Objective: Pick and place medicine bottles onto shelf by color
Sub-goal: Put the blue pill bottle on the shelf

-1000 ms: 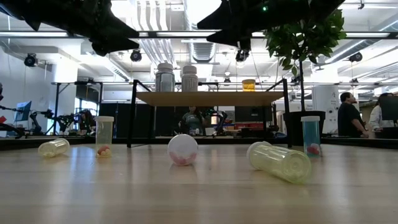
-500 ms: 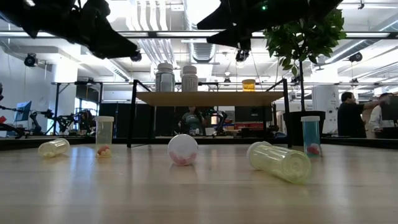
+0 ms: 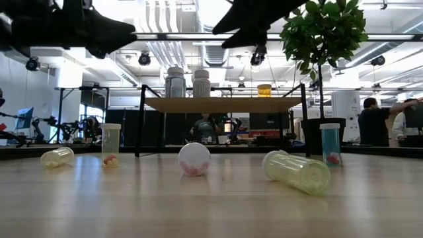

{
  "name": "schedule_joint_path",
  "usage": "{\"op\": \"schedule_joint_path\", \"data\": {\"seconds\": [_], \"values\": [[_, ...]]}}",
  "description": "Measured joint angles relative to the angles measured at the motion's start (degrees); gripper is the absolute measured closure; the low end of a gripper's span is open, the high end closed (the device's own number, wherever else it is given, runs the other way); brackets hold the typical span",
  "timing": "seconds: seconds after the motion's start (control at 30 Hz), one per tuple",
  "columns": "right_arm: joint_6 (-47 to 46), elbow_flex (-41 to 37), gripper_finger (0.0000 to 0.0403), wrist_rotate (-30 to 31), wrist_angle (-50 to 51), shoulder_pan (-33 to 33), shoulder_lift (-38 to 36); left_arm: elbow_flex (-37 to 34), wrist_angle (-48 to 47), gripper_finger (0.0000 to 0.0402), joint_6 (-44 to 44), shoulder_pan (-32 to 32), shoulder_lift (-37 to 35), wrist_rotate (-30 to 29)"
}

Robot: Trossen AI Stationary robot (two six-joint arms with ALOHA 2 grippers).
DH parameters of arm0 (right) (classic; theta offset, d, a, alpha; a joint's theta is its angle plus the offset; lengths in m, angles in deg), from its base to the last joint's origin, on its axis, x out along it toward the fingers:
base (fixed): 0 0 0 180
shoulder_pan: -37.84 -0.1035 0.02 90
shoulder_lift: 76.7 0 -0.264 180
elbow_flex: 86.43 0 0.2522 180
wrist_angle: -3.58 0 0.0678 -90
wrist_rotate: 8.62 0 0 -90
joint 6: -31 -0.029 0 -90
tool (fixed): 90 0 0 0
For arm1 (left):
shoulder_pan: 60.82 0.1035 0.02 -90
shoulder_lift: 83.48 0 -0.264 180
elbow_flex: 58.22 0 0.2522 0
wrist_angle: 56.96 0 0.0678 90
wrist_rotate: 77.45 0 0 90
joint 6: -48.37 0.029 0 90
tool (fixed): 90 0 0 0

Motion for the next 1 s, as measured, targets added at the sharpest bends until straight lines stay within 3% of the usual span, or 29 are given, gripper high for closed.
{"op": "schedule_joint_path", "data": {"seconds": [0.17, 0.4, 0.73, 1.0], "values": [[-2.4, -0.1, 0.0044, -0.5, 4.0, -1.4, 0.0, -2.5, 4.5, 0.0162, -0.4, 0.0, 0.1, 0.0], [-8.7, -0.6, 0.0044, -12.3, 9.9, -2.5, 0.0, -2.3, 4.6, 0.0162, -0.6, 0.0, 1.7, 0.0], [-14.6, -0.7, 0.0044, -13.1, 20.1, -5.8, 1.2, -2.1, 4.7, 0.0162, -0.6, 0.0, 2.6, 0.0], [-25.2, -0.8, 0.0073, -13.6, 36.2, -6.8, 3.2, -2.1, 4.1, 0.0162, -0.6, 0.0, 3.1, 0.0]]}}
